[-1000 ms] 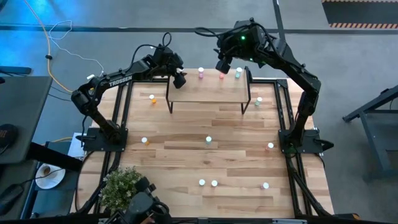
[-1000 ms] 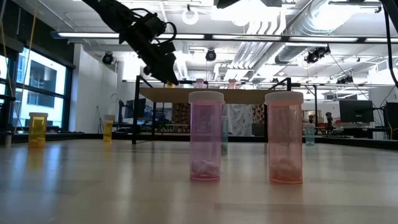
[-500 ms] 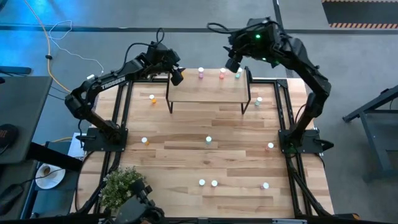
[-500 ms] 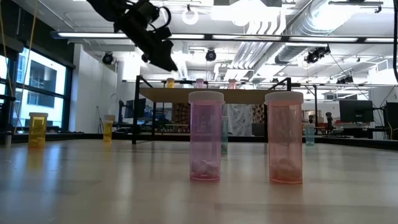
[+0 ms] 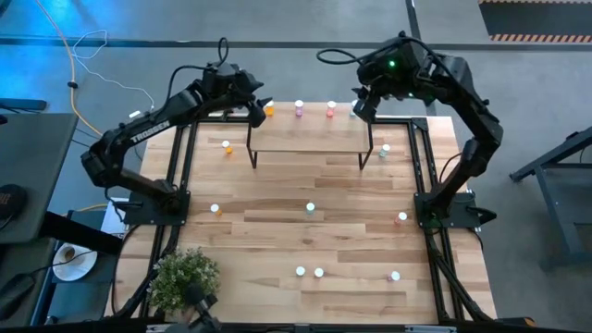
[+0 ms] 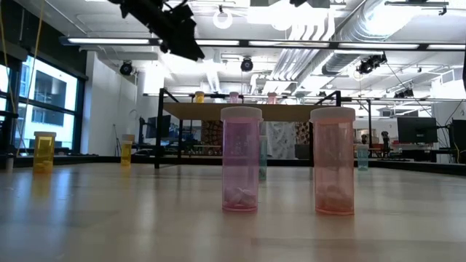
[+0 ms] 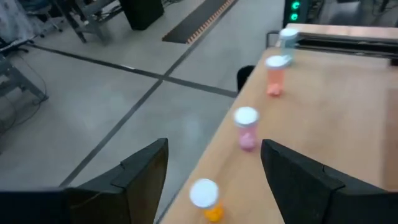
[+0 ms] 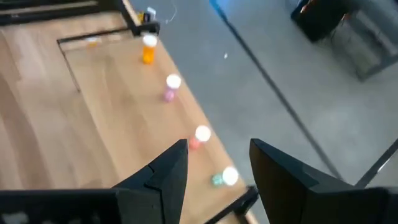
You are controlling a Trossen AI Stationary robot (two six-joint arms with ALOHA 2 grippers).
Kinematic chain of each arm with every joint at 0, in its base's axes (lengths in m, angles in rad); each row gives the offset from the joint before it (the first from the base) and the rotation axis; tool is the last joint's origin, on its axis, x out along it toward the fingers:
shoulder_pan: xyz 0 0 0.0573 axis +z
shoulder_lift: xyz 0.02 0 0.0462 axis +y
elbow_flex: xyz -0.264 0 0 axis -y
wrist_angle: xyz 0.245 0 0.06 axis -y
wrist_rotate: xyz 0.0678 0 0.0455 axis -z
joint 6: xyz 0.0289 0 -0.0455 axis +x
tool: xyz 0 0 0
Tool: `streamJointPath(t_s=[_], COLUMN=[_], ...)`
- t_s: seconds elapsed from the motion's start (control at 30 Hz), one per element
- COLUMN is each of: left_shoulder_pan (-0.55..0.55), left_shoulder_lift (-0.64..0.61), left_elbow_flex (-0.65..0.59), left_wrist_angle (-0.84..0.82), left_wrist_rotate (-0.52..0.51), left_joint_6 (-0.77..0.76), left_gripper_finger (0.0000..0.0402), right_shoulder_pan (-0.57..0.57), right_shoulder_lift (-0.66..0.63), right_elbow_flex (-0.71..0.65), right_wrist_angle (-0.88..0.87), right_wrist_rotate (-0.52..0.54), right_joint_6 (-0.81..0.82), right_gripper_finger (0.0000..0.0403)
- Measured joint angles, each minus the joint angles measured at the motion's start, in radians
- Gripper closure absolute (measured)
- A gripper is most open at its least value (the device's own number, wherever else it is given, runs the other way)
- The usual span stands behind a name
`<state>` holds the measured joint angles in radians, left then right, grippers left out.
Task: Pick and place medicine bottles onto shelf by color
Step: Put the bottom red pill bottle on the shelf aligned with the other red pill bottle
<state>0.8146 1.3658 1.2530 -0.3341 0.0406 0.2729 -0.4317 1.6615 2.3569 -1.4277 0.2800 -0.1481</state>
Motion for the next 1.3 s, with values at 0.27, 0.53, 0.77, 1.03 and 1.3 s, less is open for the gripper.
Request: streamJointPath(t_s=[0.27,0.53,0.77,1.03,1.3], left_shoulder_pan=[-0.071,-0.176,-0.268,-0.375,-0.435], left_shoulder_lift=[-0.038,-0.044,-0.049,-0.059,-0.121], left_elbow_flex=[-0.047,-0.048,-0.048,-0.116,-0.272], left_wrist_angle=[-0.049,-0.104,-0.157,-0.135,0.005], left_wrist_rotate=[0.063,0.056,0.055,0.054,0.052], left_joint_6=[-0.012,-0.061,-0.088,-0.108,-0.192], left_gripper_finger=[0.0156,0.0156,0.0156,0.0156,0.0156], right_shoulder_pan=[0.057,0.157,0.236,0.360,0.482], right_shoulder_lift=[-0.015,-0.196,-0.435,-0.621,-0.714], right_elbow_flex=[-0.040,-0.331,-0.683,-1.003,-1.264], right_wrist_angle=[-0.134,-0.098,0.103,0.231,0.407], right_wrist_rotate=[0.043,0.146,0.160,0.157,0.165], right_joint_6=[0.152,0.291,0.430,0.649,0.783], right_gripper_finger=[0.0237,0.0237,0.0237,0.0237,0.0237])
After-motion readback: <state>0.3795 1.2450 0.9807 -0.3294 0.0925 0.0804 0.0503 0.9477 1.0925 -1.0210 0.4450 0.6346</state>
